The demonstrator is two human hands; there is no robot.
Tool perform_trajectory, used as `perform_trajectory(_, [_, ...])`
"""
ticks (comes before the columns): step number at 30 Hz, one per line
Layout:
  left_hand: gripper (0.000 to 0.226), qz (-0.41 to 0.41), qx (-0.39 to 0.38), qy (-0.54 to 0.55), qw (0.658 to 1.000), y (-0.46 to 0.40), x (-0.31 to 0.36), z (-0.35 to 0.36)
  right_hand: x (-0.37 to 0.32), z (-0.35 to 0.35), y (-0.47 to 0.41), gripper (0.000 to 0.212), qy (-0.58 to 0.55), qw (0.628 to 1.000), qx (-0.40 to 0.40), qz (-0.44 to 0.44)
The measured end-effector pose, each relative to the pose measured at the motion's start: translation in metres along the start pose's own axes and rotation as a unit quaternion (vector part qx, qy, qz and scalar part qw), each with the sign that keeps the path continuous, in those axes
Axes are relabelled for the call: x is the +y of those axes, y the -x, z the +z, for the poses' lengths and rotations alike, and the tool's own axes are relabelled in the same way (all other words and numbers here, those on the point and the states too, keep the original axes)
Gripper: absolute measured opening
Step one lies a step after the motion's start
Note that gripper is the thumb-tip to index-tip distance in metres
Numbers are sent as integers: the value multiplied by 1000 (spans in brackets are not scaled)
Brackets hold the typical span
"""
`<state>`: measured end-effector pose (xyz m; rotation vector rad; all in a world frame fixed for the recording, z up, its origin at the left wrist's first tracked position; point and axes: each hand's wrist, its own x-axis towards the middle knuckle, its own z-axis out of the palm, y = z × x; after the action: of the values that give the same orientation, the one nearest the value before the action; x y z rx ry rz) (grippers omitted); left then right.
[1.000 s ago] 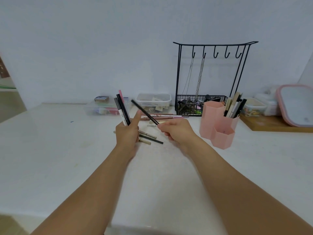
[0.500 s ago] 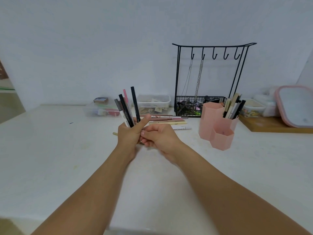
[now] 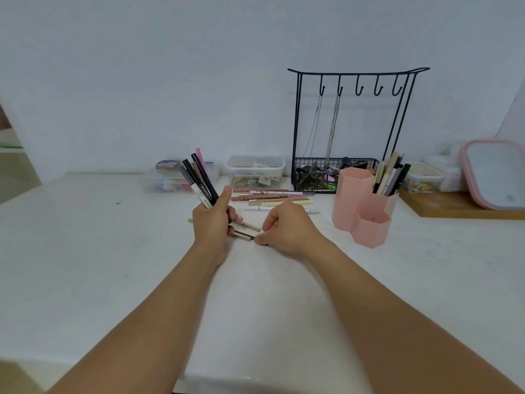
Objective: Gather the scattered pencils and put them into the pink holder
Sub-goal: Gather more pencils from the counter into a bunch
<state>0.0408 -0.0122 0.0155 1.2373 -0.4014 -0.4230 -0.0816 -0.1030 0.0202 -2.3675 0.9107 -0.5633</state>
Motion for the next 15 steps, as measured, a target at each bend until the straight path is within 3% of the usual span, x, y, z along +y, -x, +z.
perform_trajectory(8, [29,-7,14,2,1000,-2,-2,-1,3,4,-7,8,27,999,-40,-17])
perform_trajectory(11, [31,-15,24,6,1000,-2,-2,0,8,-1,-10,18,31,998,-50,-8])
perform_trajectory(13, [37,-13,20,9,1000,-2,-1,0,11,-10,-10,28,-42,998,-38,12])
perform_trajectory(15, [41,-11,11,2,1000,1,0,0,8,-21,-6,24,-194,980,-29,40])
